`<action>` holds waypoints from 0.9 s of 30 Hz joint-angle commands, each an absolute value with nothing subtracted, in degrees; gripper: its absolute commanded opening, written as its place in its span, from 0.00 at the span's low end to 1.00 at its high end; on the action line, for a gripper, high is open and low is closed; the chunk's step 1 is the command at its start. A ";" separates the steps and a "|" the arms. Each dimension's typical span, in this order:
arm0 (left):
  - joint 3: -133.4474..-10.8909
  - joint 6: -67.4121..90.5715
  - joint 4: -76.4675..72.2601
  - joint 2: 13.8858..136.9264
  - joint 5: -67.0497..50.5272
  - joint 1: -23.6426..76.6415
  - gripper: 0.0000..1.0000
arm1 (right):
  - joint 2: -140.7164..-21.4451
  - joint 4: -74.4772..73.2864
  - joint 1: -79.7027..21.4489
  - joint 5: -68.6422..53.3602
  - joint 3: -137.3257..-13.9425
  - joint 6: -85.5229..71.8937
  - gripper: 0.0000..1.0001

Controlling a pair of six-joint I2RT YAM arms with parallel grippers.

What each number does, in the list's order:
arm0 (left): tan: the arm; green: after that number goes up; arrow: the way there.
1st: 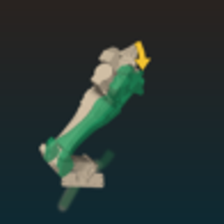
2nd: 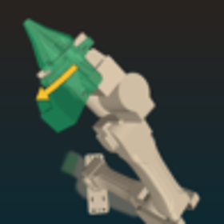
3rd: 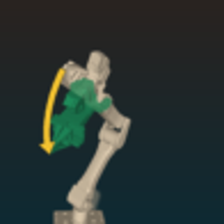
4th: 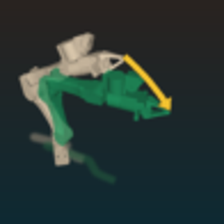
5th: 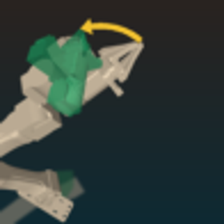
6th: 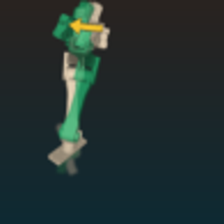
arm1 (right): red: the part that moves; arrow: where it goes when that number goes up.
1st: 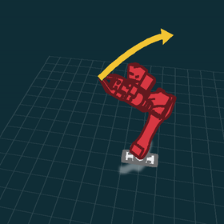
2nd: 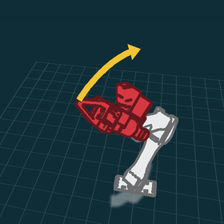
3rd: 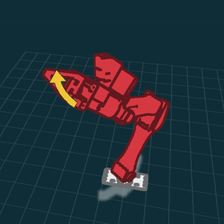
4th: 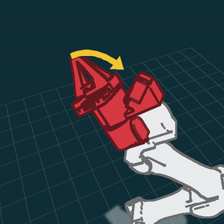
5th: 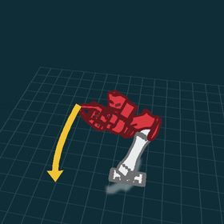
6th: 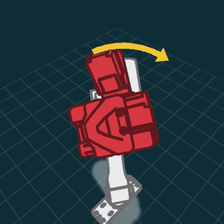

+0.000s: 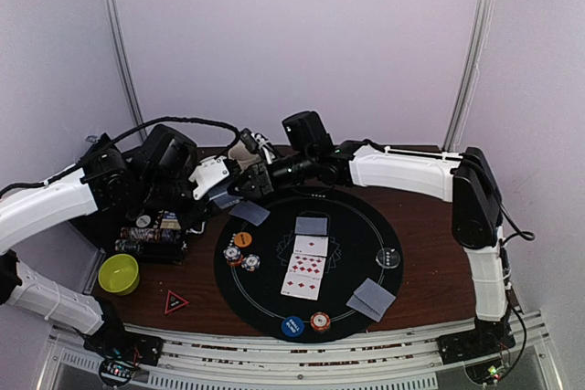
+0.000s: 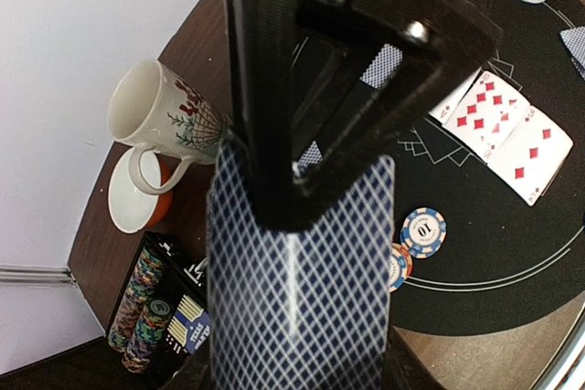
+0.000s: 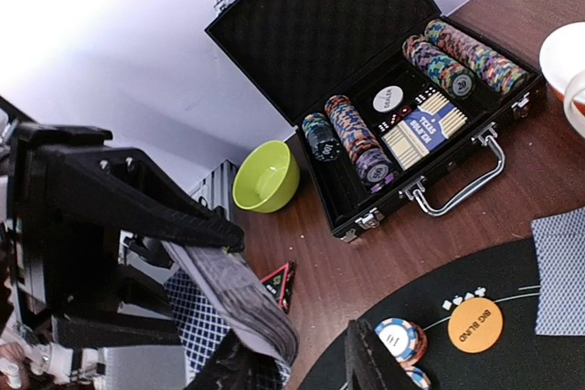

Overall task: Distribute texas hold em gaming equipment
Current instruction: Pick up the poker card from the face-down deck piles, then place the poker card in the community card area.

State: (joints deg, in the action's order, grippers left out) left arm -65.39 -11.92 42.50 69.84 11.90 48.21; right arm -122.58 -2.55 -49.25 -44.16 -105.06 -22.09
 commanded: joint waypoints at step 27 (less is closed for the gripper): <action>-65.68 -10.97 39.72 68.43 14.08 48.39 0.46 | -117.82 14.59 -27.43 -32.90 -77.13 -38.09 0.00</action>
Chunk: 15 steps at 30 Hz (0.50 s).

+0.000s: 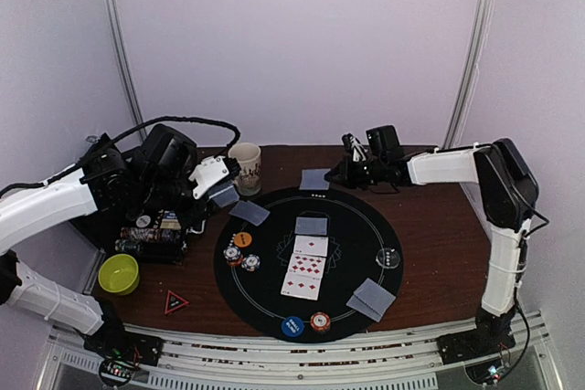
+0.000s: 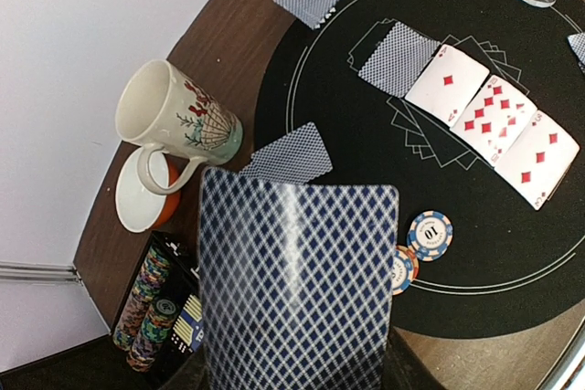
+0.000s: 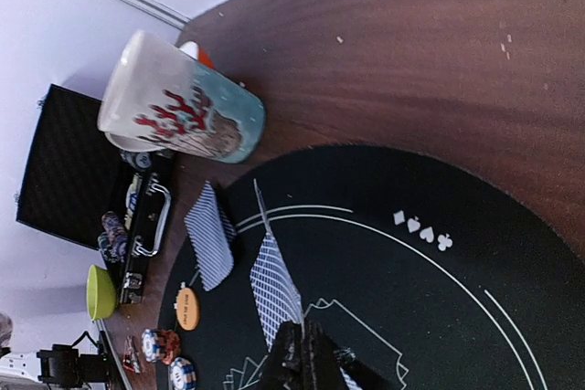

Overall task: Distribute texas hold em gaming equipment
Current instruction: Place the poker card in the community card area.

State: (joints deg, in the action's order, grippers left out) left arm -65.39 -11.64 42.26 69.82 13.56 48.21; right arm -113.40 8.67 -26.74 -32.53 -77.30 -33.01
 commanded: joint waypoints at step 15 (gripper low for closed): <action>-65.12 -11.40 39.73 68.56 14.62 48.38 0.46 | -125.92 15.85 -26.78 -34.89 -76.57 -40.78 0.00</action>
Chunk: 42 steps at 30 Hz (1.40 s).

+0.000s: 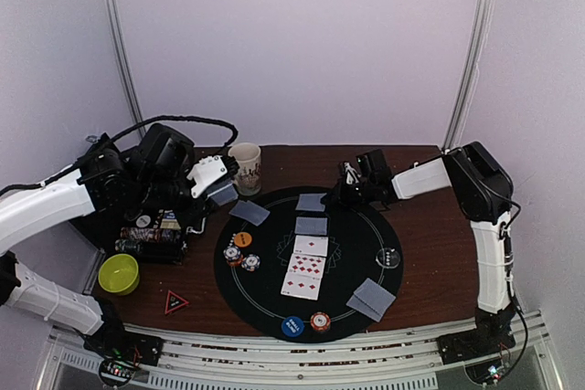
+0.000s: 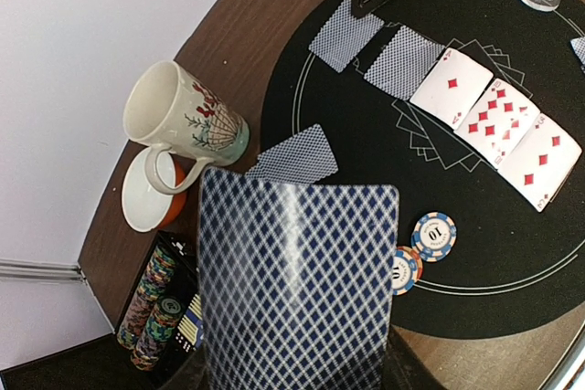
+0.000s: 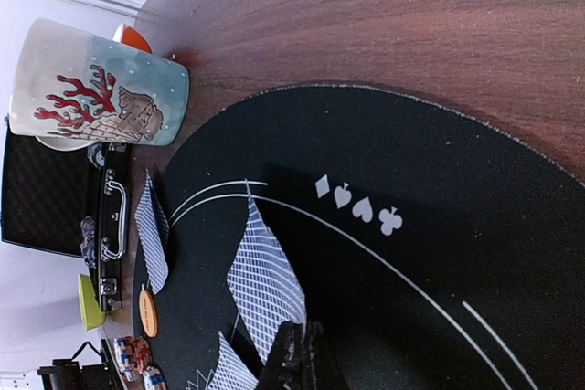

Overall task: Distribute texas hold em gaming equipment
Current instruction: Place the poker card in the community card area.

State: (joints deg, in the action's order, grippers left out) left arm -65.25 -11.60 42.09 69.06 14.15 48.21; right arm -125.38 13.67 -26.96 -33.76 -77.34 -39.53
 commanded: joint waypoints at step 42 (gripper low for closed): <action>-65.80 -11.02 40.08 68.66 14.74 48.34 0.46 | -114.59 -11.59 -37.63 -10.13 -83.71 -17.40 0.33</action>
